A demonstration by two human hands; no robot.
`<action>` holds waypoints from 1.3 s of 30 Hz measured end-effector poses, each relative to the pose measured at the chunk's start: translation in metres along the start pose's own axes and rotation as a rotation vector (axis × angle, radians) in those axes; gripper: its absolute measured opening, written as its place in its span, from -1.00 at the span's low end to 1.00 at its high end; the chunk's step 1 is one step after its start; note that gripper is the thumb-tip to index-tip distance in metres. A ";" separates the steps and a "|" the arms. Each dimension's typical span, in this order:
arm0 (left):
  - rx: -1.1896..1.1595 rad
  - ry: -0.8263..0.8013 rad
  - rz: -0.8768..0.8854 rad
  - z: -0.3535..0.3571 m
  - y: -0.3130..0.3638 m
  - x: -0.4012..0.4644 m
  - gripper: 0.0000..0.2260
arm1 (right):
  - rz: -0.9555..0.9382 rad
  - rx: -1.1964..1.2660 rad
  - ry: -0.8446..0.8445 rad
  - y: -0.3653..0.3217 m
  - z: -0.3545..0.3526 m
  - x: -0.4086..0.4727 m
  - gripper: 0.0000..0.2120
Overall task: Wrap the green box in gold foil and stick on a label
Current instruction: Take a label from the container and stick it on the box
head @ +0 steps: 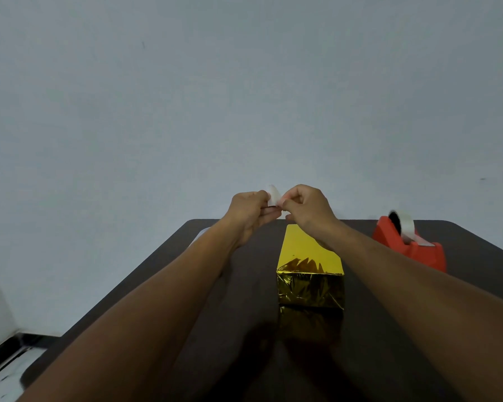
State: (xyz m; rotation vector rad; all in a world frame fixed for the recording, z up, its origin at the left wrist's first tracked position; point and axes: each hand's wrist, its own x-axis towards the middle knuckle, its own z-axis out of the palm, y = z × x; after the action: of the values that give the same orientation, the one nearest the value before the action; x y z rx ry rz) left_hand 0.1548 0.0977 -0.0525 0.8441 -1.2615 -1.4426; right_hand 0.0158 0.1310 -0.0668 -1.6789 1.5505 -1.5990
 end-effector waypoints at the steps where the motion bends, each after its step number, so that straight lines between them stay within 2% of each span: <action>1: -0.017 0.006 -0.009 0.000 0.001 0.001 -0.87 | 0.025 0.043 0.006 -0.001 -0.001 0.000 -0.96; 4: -0.063 0.029 -0.022 -0.004 0.002 0.003 -0.89 | 0.108 0.169 0.047 -0.004 -0.002 0.003 -0.90; 8: -0.095 0.069 -0.048 -0.015 0.001 0.006 -0.89 | 0.200 0.274 0.113 -0.008 -0.003 0.007 -0.90; 15: -0.128 -0.012 -0.055 -0.023 -0.003 0.001 -0.87 | 0.146 0.131 0.108 -0.003 0.012 0.004 -0.90; 19: -0.103 0.133 -0.064 -0.028 -0.003 0.005 -0.84 | 0.202 0.070 0.244 0.002 0.013 0.008 -0.86; 23: -0.040 0.308 -0.066 -0.049 -0.006 0.015 -0.76 | 0.228 0.069 0.282 0.008 0.005 0.009 -0.88; 26: 0.016 0.403 -0.046 -0.061 -0.009 0.019 -0.76 | 0.212 0.016 0.200 0.010 0.006 0.007 -0.88; 28: 0.049 0.415 -0.034 -0.065 -0.011 0.020 -0.77 | 0.223 -0.087 0.035 0.009 0.013 0.005 -0.87; 31: 0.106 0.415 -0.034 -0.069 -0.016 0.021 -0.81 | 0.129 -0.394 -0.223 0.008 0.035 0.001 -0.88; 34: 0.155 0.379 -0.024 -0.072 -0.021 0.020 -0.89 | 0.060 -0.624 -0.344 0.013 0.059 0.003 -0.84; 37: 0.260 0.345 0.007 -0.075 -0.028 0.022 -0.85 | 0.045 -0.747 -0.267 0.023 0.073 0.008 -0.78; 39: 0.332 0.323 0.043 -0.077 -0.031 0.023 -0.88 | 0.014 -0.637 -0.133 0.025 0.076 0.010 -0.77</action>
State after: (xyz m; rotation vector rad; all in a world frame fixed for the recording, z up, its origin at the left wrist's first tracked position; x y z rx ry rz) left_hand 0.2142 0.0531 -0.0968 1.2113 -1.2756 -1.0243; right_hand 0.0679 0.0826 -0.1054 -2.0141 2.1329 -1.0035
